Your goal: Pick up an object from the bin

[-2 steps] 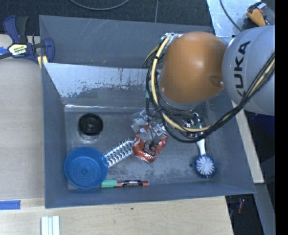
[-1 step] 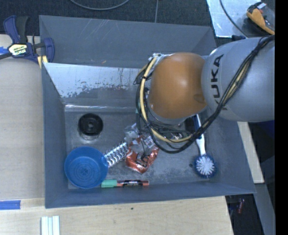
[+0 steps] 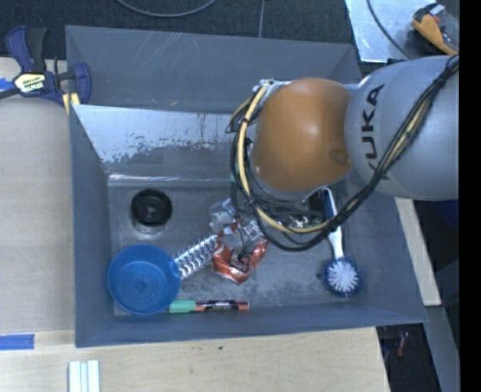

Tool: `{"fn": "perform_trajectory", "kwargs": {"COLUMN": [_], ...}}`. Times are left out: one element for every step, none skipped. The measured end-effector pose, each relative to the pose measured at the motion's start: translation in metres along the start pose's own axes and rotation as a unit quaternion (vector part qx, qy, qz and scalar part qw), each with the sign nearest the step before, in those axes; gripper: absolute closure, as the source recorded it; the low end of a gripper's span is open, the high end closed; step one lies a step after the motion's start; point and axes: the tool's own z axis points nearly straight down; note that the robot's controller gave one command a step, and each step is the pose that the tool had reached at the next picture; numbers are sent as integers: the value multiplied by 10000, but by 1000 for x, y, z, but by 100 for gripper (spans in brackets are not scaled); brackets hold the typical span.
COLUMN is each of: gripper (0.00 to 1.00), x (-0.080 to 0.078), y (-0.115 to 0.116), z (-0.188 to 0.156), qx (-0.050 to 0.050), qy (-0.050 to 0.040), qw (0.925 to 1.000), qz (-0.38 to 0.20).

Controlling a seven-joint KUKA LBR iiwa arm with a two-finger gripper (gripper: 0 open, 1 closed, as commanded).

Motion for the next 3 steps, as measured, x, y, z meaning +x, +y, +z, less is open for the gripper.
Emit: {"fn": "perform_trajectory", "kwargs": {"gripper": [100, 100, 100], "x": [50, -19, 37], "y": [7, 12, 8], "z": [25, 14, -67], "qx": [-9, 39, 13], "qy": [4, -90, 6], "qw": [9850, 9921, 9870], "qz": [-1726, -1252, -1608]}}
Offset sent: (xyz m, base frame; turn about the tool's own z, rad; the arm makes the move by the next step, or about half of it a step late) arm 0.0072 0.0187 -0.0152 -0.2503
